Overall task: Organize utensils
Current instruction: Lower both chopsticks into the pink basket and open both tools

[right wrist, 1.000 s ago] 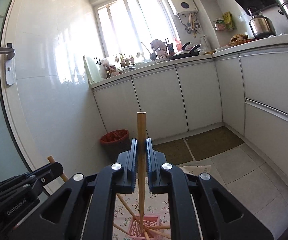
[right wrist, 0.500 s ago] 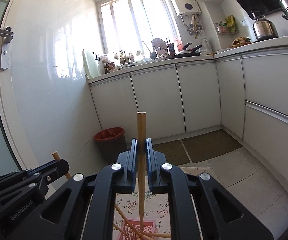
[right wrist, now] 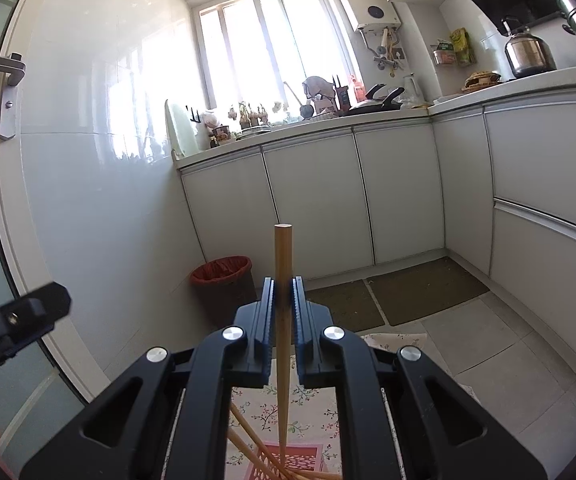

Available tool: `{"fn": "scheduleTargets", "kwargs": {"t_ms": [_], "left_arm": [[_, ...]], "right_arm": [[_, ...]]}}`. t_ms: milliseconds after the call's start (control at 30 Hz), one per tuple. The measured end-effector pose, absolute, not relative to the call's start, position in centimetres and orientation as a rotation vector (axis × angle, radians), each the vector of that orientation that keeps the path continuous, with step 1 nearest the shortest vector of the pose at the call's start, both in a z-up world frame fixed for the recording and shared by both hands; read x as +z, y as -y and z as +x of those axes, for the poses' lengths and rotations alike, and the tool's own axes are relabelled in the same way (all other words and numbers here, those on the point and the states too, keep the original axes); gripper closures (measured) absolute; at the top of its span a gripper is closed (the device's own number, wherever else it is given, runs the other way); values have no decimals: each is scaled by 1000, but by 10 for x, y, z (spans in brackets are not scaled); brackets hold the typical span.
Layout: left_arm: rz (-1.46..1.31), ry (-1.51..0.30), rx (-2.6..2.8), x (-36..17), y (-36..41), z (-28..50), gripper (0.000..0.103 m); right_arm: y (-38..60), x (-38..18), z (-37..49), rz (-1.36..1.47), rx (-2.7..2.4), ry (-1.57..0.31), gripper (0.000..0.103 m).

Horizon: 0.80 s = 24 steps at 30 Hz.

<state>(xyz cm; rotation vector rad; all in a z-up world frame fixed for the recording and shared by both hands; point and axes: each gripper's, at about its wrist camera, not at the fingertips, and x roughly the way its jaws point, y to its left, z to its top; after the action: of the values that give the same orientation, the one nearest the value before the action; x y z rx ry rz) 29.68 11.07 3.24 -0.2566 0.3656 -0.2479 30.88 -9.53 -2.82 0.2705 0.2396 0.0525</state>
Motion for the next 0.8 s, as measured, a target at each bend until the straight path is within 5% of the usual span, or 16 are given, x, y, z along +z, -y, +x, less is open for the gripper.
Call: {"fn": "scheduleTargets", "kwargs": {"t_ms": [200, 267, 333, 600, 800], "left_arm": [[-288, -364, -211, 38, -127, 290, 51], [-293, -371, -197, 35, -130, 291, 51], [-295, -381, -189, 34, -131, 292, 51], [-275, -387, -153, 37, -132, 286, 47], [-251, -369, -150, 44, -122, 271, 38]], "right_arm": [[95, -37, 314, 293, 52, -272, 94], [92, -44, 317, 287, 69, -312, 88], [91, -46, 315, 291, 65, -316, 65], [108, -14, 281, 302, 18, -250, 59], [124, 3, 251, 316, -49, -209, 31]]}}
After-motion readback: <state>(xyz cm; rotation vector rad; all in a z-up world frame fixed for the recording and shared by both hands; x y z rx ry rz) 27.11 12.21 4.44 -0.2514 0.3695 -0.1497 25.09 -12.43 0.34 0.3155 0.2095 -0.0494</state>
